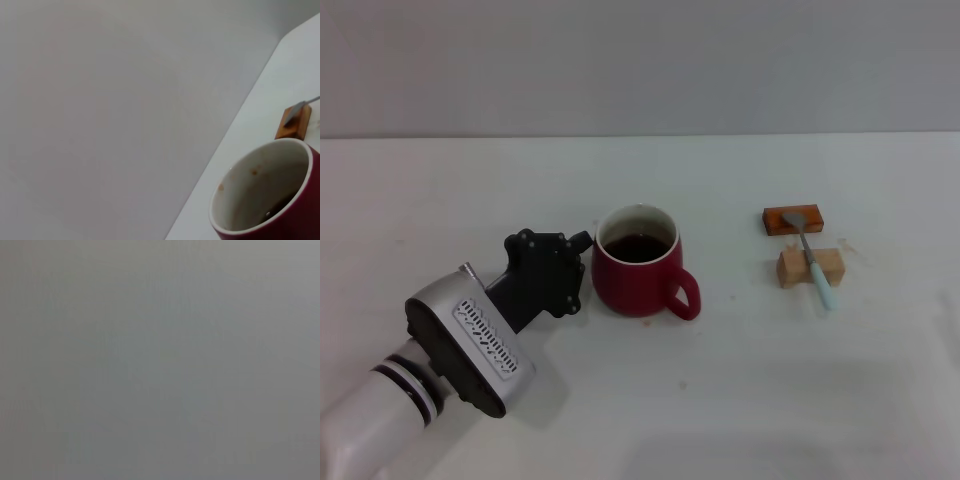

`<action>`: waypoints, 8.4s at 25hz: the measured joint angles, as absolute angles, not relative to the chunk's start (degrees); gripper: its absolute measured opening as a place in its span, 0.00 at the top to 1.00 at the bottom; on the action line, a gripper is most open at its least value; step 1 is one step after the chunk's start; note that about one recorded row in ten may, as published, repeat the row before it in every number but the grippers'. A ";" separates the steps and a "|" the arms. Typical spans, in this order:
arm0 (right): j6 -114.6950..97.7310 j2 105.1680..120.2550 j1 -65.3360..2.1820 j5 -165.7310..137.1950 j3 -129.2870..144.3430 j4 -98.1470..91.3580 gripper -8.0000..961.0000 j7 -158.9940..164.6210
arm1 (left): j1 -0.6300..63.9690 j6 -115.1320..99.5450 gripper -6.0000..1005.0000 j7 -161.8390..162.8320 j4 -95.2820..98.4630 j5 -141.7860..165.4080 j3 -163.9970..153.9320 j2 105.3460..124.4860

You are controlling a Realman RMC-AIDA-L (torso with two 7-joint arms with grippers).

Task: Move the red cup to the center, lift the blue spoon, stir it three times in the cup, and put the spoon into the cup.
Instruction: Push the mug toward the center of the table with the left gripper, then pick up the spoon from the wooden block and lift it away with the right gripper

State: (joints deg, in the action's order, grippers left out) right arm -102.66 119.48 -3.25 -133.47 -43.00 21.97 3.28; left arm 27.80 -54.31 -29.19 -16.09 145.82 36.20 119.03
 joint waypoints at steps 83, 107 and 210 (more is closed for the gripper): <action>-78.50 119.62 -6.36 -133.31 -38.10 23.15 0.18 3.17 | 11.66 -73.92 0.14 1.32 -14.70 145.11 67.30 118.56; -66.23 119.71 -9.67 -133.30 -34.56 23.58 0.18 3.26 | 12.39 -73.76 0.14 1.32 -14.68 145.43 66.54 118.57; -53.84 119.54 -14.98 -132.61 -34.73 24.61 0.47 5.94 | 12.04 -74.27 0.14 1.38 -14.94 145.19 65.57 118.56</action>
State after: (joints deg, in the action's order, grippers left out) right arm -53.84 119.54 -14.98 -132.61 -34.72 24.61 5.94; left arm 12.04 -74.27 1.38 -14.94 145.19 65.57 118.56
